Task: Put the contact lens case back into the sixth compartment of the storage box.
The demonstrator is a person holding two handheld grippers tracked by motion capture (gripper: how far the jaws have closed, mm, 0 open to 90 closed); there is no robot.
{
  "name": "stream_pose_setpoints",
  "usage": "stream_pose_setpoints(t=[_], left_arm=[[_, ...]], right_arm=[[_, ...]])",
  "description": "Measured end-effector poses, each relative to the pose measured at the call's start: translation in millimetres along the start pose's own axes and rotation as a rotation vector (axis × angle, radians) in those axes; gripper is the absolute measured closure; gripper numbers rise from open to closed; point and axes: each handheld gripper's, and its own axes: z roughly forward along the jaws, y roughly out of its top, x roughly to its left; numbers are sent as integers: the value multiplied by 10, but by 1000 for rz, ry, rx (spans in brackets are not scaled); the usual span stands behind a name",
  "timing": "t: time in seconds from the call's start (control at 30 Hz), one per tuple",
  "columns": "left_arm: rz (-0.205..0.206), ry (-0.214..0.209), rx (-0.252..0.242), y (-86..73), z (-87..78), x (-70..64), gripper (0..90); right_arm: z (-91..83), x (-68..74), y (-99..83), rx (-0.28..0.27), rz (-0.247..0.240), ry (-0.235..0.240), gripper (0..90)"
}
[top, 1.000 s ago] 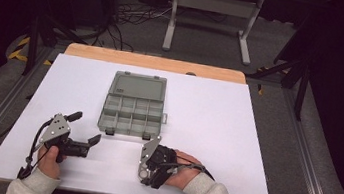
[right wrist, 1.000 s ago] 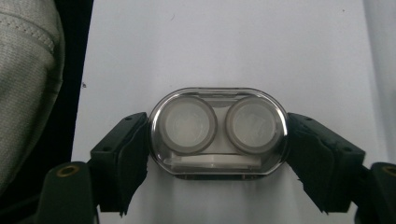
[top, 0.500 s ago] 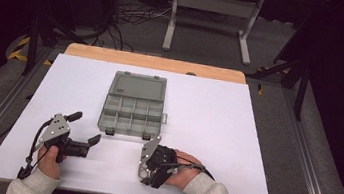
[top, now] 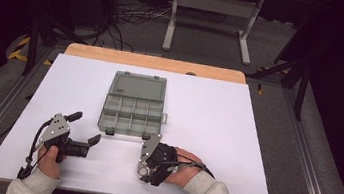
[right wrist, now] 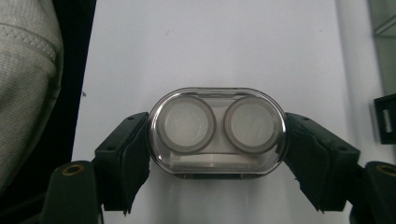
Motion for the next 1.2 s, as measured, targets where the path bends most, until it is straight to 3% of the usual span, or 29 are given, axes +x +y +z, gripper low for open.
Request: stream_pose_setpoints(t=[0.43,1.2], left_arm=[[-5,-2,0,-1,2,-4,3],[-4,-3,0,-1,3,-5,3]], right_arm=[[-166,-60,76,-69,-12,-71,268],[-353,-192,201,-181,-21,-155,268]])
